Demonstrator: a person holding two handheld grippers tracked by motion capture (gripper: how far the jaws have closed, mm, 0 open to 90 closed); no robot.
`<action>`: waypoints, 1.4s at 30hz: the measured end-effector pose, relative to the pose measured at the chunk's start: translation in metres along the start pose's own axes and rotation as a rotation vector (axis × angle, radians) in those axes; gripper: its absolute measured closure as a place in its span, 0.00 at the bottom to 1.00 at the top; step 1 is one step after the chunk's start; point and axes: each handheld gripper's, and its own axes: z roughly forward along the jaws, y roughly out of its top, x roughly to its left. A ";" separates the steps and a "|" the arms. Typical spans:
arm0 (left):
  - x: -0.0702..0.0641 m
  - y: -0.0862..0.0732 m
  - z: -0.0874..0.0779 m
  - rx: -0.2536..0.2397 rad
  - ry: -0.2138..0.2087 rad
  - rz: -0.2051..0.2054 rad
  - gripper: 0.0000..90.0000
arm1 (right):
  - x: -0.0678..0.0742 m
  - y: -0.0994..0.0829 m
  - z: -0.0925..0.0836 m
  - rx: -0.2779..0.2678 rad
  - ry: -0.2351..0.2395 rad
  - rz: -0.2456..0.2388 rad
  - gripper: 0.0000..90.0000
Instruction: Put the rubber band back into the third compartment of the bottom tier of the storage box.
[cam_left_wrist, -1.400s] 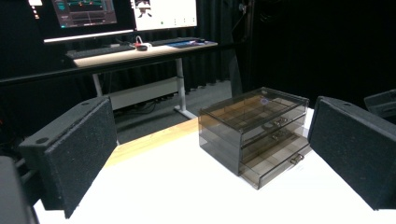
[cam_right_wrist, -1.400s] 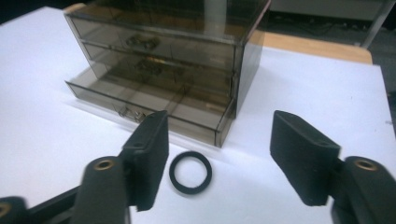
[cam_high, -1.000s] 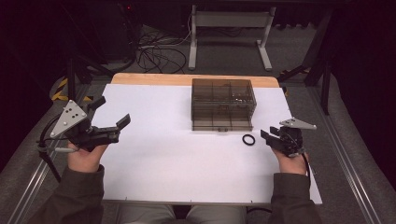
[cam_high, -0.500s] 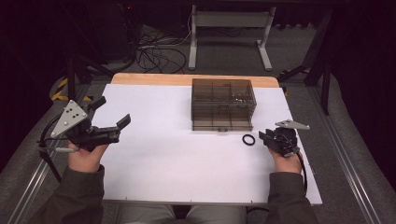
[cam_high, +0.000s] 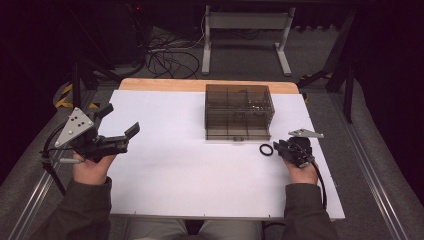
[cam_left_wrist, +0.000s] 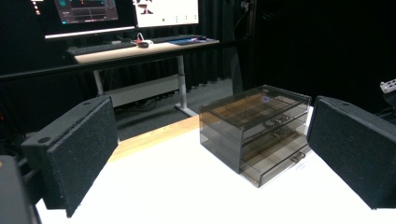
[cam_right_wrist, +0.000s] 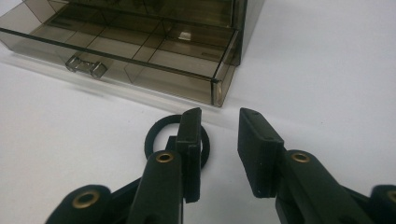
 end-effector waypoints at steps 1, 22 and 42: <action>0.000 0.000 0.000 -0.001 0.001 -0.001 0.03 | 0.000 0.000 0.001 0.002 0.002 -0.003 0.79; 0.002 -0.002 0.001 -0.007 -0.009 -0.018 0.03 | 0.006 -0.005 0.022 0.064 0.001 -0.028 0.84; 0.003 -0.005 0.004 0.003 -0.019 -0.035 0.03 | 0.011 -0.006 0.025 0.076 -0.015 -0.071 0.96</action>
